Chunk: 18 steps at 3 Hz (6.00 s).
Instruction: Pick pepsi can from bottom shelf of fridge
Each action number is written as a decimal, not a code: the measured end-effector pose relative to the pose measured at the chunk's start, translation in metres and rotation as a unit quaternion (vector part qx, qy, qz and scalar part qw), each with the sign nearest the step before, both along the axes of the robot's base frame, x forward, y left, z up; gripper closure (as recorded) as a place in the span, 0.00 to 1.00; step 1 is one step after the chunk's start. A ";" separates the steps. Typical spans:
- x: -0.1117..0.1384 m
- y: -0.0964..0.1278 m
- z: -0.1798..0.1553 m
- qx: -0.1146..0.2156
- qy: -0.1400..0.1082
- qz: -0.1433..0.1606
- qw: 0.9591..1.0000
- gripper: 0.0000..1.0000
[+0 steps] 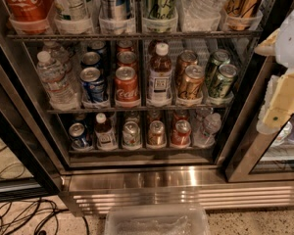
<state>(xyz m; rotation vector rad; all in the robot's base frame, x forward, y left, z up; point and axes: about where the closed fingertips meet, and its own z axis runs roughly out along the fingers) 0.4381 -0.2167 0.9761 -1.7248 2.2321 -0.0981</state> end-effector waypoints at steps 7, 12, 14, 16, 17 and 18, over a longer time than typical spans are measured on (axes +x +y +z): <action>-0.046 0.141 -0.225 0.147 0.116 0.052 0.981 0.00; -0.048 0.217 -0.391 0.225 0.103 0.050 0.968 0.00; -0.036 0.283 -0.412 0.305 0.002 0.078 0.949 0.00; 0.017 0.343 -0.398 0.401 -0.087 0.081 0.908 0.00; 0.017 0.343 -0.398 0.401 -0.087 0.081 0.908 0.00; 0.022 0.363 -0.408 0.423 -0.105 0.078 0.896 0.00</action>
Offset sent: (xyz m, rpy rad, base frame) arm -0.0104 0.0602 -0.1537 0.1251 0.2144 0.0083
